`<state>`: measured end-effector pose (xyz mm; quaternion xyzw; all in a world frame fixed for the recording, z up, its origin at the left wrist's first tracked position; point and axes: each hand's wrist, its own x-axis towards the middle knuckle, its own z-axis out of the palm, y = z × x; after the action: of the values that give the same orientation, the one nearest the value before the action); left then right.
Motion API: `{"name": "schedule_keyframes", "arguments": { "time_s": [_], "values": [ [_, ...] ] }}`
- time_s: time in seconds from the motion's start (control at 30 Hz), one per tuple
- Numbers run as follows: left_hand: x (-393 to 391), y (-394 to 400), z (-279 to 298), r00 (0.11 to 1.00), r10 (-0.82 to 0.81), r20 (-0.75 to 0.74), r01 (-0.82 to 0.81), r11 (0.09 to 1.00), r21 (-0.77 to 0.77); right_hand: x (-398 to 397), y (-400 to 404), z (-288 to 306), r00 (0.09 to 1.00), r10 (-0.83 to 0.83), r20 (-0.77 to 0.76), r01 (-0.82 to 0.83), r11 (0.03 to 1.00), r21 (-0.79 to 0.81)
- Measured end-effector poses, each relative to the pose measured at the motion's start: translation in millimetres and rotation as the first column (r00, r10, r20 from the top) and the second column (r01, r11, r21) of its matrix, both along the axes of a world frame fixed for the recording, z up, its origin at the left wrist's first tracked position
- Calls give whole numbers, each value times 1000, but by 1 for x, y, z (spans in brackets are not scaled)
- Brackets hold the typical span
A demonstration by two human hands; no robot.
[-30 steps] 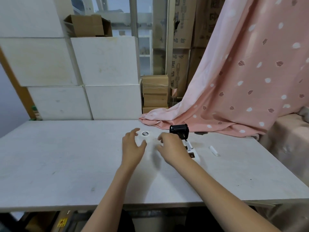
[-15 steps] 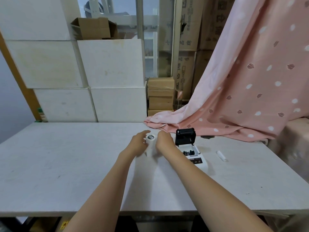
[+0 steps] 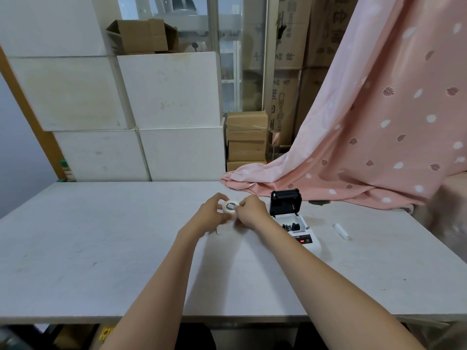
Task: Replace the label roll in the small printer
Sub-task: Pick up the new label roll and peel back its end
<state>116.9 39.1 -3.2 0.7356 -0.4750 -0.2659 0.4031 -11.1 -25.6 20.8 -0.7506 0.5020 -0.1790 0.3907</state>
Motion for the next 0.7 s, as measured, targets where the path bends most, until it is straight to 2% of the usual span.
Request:
{"name": "schedule_keyframes", "arguments": {
  "time_s": [0.13,0.27,0.4,0.47,0.57,0.7],
  "values": [
    [-3,10,6,993,6,-119,-18,995,-96,-5,3,2,988,-39,149,33,999,39],
    [-7,21,11,948,-59,-313,1,983,-182,-15,3,3,974,20,226,-18,1000,-8],
    [-12,21,14,946,8,-323,-87,968,-233,-26,6,8,953,81,290,-51,993,-108],
    [-14,21,16,937,61,-345,-147,962,-229,-29,8,12,956,120,268,-78,984,-160],
    [-18,22,23,963,95,-254,-158,957,-244,-37,7,23,968,173,181,-142,975,-174],
    [-31,22,31,990,136,32,-119,938,-325,-43,5,35,969,130,212,-109,988,-109]
  ]
}}
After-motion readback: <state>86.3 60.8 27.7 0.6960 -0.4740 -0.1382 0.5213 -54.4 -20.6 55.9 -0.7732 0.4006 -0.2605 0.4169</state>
